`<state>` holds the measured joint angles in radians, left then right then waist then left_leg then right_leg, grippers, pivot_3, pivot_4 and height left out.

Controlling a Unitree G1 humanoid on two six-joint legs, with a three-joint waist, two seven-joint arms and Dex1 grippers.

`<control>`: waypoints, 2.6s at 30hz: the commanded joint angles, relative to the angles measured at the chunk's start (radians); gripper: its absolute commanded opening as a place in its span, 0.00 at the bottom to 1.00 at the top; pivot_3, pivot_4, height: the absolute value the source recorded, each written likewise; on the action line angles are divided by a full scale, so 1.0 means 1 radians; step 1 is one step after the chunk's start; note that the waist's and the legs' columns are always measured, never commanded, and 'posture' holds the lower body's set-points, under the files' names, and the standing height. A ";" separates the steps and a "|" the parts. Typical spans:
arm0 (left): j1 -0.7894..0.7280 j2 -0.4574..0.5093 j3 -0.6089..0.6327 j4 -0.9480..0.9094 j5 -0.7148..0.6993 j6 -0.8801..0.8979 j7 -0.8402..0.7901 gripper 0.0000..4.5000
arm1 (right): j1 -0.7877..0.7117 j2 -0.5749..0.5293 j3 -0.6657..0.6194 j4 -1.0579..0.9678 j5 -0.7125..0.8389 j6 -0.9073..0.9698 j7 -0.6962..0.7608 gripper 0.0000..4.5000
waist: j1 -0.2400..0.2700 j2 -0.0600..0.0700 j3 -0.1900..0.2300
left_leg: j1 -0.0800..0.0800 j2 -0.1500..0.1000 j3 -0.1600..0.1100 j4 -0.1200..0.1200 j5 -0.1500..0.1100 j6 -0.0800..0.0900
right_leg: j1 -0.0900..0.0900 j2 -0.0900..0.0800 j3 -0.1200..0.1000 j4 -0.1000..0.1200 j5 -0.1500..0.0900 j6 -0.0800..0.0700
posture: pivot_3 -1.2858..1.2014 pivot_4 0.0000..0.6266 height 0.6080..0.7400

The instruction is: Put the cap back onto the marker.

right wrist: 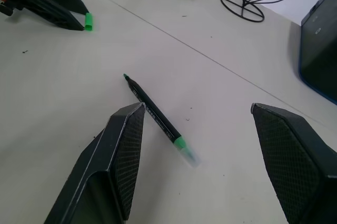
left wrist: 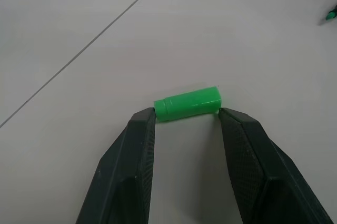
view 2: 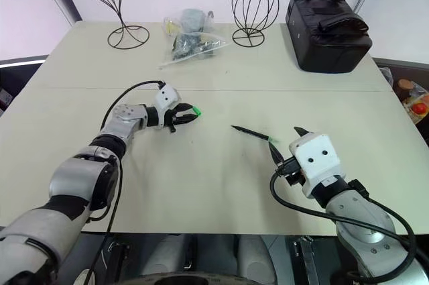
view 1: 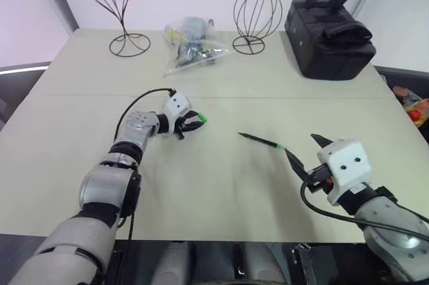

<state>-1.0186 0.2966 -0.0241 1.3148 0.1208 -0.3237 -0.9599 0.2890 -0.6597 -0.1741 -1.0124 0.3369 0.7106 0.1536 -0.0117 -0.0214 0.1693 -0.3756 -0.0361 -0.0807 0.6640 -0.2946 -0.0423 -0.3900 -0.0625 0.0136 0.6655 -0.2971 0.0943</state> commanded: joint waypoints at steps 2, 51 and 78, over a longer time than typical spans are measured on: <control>0.007 0.002 -0.010 -0.014 0.005 -0.035 -0.055 0.44 | -0.008 -0.008 -0.029 -0.035 0.003 -0.011 0.000 0.73 | 0.000 0.000 0.000 | 0.000 0.000 0.000 0.000 0.000 0.000 | 0.000 0.000 0.000 0.000 0.000 0.000 | 0.52 0.24 1.00; 0.021 0.019 -0.022 -0.044 -0.022 -0.075 -0.198 1.00 | -0.100 0.014 0.001 -0.035 -0.022 0.053 0.025 0.73 | 0.000 0.000 0.000 | 0.000 0.000 0.000 0.000 0.000 0.000 | 0.000 0.000 0.000 0.000 0.000 0.000 | 0.52 0.24 1.00; 0.033 -0.075 -0.053 -0.025 0.018 -0.077 -0.081 0.37 | -0.088 0.008 -0.009 -0.035 -0.022 0.043 0.013 0.73 | 0.021 0.000 0.000 | 0.001 -0.001 0.000 0.000 0.000 0.001 | 0.002 -0.001 0.000 0.000 0.001 0.001 | 0.52 0.24 1.00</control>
<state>-0.9834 0.2115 -0.0671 1.2813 0.1237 -0.4044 -1.0671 0.2008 -0.6482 -0.1629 -1.0126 0.3185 0.7709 0.1711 0.0098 -0.0214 0.1692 -0.3747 -0.0366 -0.0810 0.6643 -0.2942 -0.0408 -0.3884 -0.0632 0.0132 0.6651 -0.2965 0.0951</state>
